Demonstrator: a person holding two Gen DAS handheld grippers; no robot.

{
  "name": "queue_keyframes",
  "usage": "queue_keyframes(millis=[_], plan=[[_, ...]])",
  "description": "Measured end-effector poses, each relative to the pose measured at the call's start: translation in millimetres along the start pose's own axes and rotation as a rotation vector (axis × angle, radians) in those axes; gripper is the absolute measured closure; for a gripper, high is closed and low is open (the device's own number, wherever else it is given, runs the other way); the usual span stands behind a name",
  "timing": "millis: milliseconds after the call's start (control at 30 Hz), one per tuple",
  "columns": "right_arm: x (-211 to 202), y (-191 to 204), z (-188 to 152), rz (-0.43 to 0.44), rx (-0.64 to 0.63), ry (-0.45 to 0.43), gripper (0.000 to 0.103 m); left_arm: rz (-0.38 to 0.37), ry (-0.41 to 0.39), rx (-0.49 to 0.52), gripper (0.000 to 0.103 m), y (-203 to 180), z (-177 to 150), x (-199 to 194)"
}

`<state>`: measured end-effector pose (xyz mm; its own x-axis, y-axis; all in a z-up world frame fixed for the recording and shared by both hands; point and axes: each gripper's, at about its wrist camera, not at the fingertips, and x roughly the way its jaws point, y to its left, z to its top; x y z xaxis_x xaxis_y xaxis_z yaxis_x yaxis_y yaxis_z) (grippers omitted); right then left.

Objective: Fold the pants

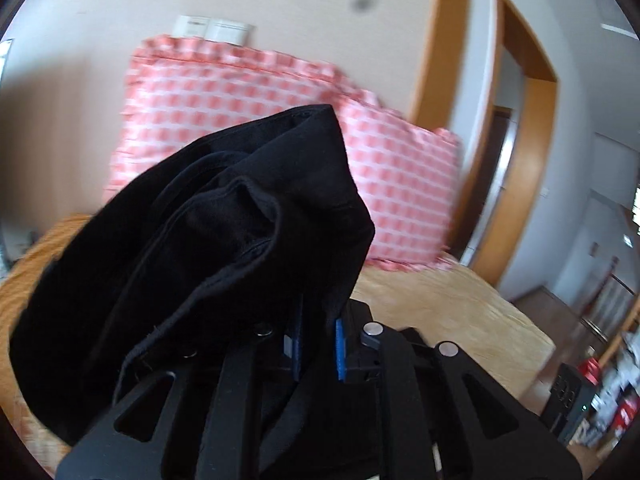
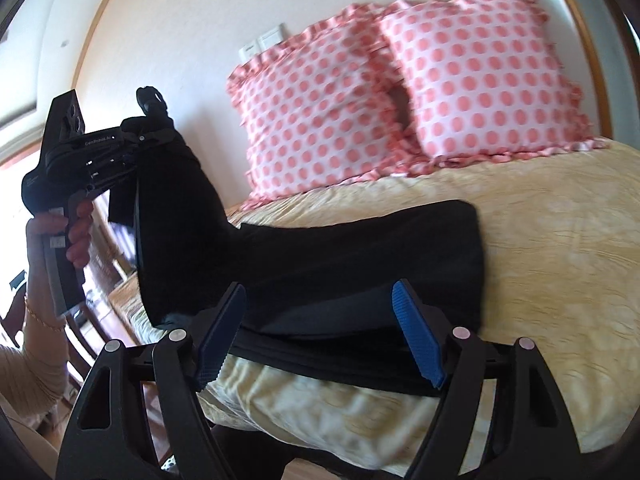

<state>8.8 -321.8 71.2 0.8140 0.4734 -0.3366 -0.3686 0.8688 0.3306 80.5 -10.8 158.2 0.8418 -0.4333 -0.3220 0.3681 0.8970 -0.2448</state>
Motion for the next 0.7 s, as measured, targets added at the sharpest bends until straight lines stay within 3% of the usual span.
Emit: queue_keyframes(millis=[100,233,300,467,533,600,667,700], plan=[[-14.8,-20.1,-4.1,-0.069,0.034,-0.013,0.025,-0.102,0.111,0.04,0.091,-41.7,-33.9,42.3],[-26.7,-44.2,-10.8,-0.115,0.097,-0.004,0.024,-0.133,0.295,0.087,0.092,-65.9,-90.4,91.7],[-32.2,-51.7,-13.7,-0.134,0.104,-0.005,0.024,-0.115,0.291,0.124,0.092,-73.0,-99.4,92.7],[-38.5,-68.8,-17.1,-0.161,0.149,-0.022,0.024,-0.071,0.169,0.159,0.092,-81.5,-72.4,79.9],[-39.5,-74.5,-17.9,-0.156,0.174,-0.034,0.024,-0.051,0.134,0.309,0.091,-109.8,-80.3,75.8],[-39.2,-78.3,-18.9,-0.164,0.188,-0.032,0.024,-0.03,0.19,0.456,0.091,-132.7,-102.2,87.9],[-41.4,-81.0,-18.9,-0.174,0.198,-0.036,0.024,-0.023,0.268,0.529,0.089,-140.1,-126.5,101.9],[-44.0,-81.9,-18.6,-0.179,0.198,-0.042,0.024,-0.016,0.268,0.554,0.085,-142.6,-134.5,104.3]])
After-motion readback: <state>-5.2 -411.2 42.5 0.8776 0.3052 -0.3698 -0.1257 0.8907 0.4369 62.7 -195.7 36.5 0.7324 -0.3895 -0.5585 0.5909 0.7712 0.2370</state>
